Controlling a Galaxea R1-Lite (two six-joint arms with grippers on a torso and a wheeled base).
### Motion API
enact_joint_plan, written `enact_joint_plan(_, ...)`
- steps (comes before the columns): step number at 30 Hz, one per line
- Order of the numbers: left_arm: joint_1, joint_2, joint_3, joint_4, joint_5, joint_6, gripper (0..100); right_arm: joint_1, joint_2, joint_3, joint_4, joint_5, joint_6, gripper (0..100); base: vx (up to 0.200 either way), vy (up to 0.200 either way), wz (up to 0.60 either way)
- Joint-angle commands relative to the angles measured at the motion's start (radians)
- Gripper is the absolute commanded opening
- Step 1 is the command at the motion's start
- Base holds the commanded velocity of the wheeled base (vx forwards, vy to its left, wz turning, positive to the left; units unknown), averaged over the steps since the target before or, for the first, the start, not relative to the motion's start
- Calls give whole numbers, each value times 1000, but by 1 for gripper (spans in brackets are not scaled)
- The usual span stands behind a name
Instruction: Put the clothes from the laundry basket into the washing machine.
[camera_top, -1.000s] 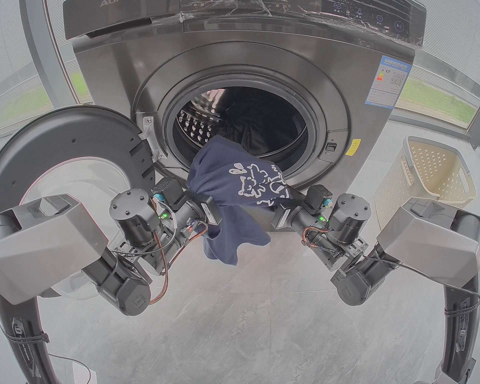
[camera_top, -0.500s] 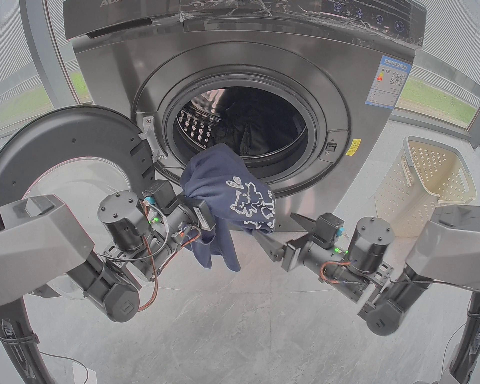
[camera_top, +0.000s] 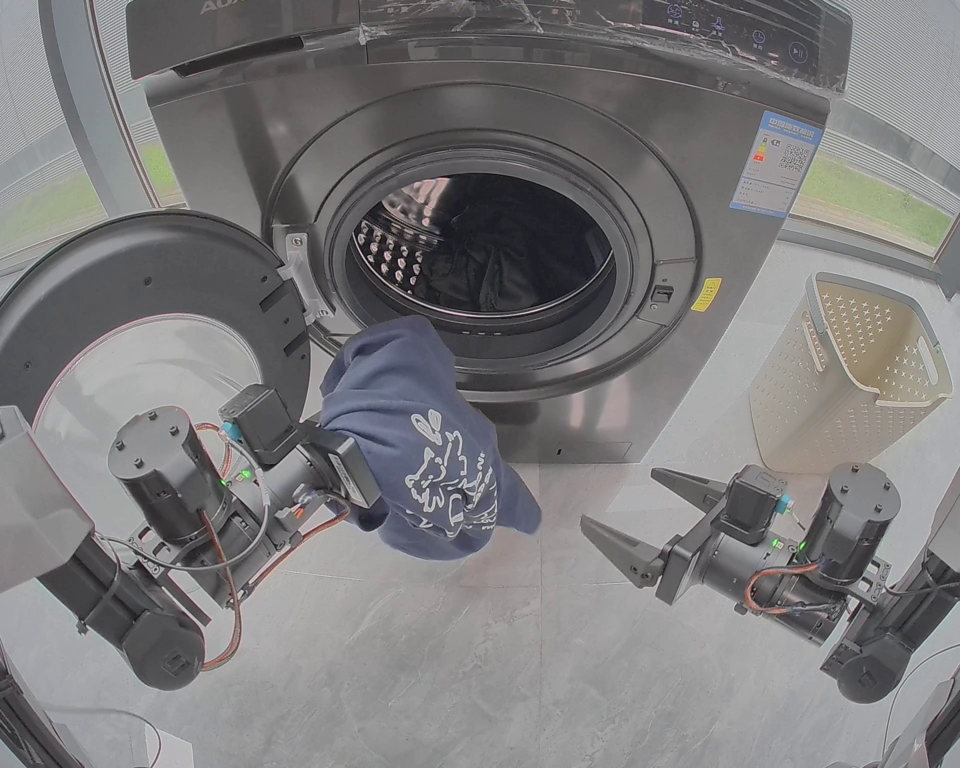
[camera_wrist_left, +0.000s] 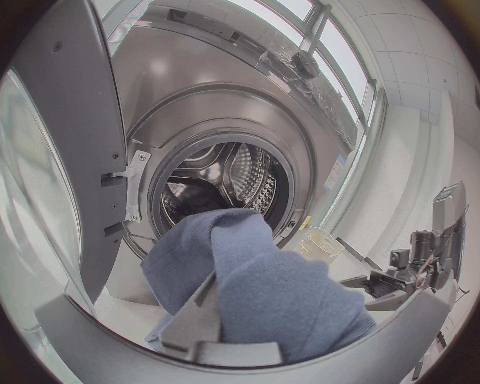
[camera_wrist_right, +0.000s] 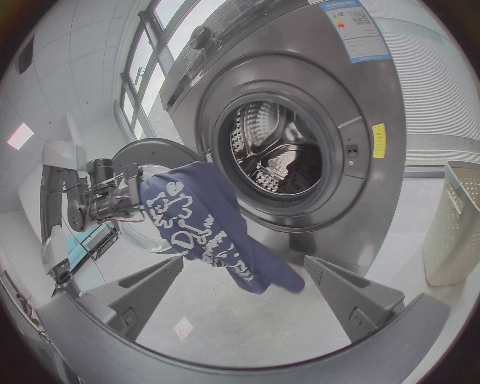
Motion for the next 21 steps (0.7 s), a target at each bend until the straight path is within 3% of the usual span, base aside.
enact_joint_plan(1, -19, -38, 30, -1, -6, -2, 0, -53, -2, -24, -1, -9, 7, 100, 0, 0, 0)
enact_joint_plan(3, -21, -38, 30, -1, -3, -1, 0, -71, -2, -50, 1, -40, 20, 100, 0, 0, 0)
enact_joint_plan(11, -21, -69, 30, 1, 0, -15, 0, -102, 7, -122, 11, -92, 47, 100, 0, 0, 0)
enact_joint_plan(15, -39, -84, 47, 1, 7, -59, 0, -110, 16, -126, 11, -92, 49, 100, 0, 0, 0)
enact_joint_plan(21, -62, -73, 56, -1, 17, -53, 0, -105, 21, -128, 10, -95, 50, 100, 0, 0, 0)
